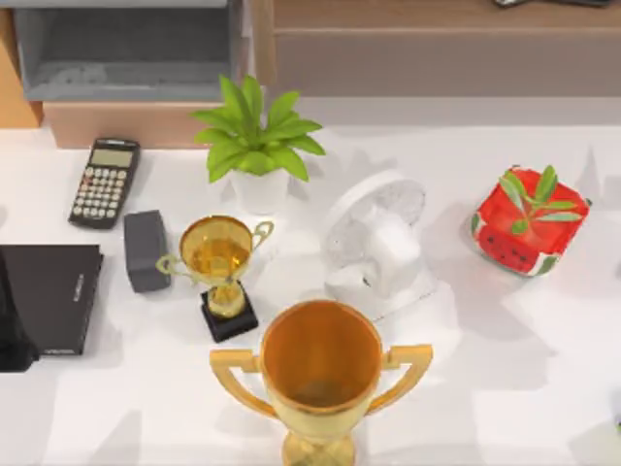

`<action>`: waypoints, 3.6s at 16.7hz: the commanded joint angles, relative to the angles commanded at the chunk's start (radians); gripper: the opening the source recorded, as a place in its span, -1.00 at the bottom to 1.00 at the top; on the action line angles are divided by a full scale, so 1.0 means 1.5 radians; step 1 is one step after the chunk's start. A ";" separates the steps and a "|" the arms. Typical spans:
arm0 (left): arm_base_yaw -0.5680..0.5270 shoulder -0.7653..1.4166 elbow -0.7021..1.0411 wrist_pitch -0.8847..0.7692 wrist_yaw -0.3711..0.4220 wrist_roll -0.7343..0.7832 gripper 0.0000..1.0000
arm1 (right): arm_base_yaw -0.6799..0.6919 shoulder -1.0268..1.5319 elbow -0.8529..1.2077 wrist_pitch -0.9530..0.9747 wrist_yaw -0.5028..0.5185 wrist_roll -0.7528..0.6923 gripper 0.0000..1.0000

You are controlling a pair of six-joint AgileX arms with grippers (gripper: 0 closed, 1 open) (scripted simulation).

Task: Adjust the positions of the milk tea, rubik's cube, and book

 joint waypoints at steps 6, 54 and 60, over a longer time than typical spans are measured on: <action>0.000 0.000 0.000 0.000 0.000 0.000 1.00 | -0.072 0.368 0.194 0.154 -0.065 0.001 1.00; 0.000 0.000 0.000 0.000 0.000 0.000 1.00 | -0.068 0.711 0.542 0.145 -0.056 0.001 -1.00; 0.000 0.000 0.000 0.000 0.000 0.000 1.00 | -0.054 0.678 0.531 0.153 -0.080 0.032 -1.00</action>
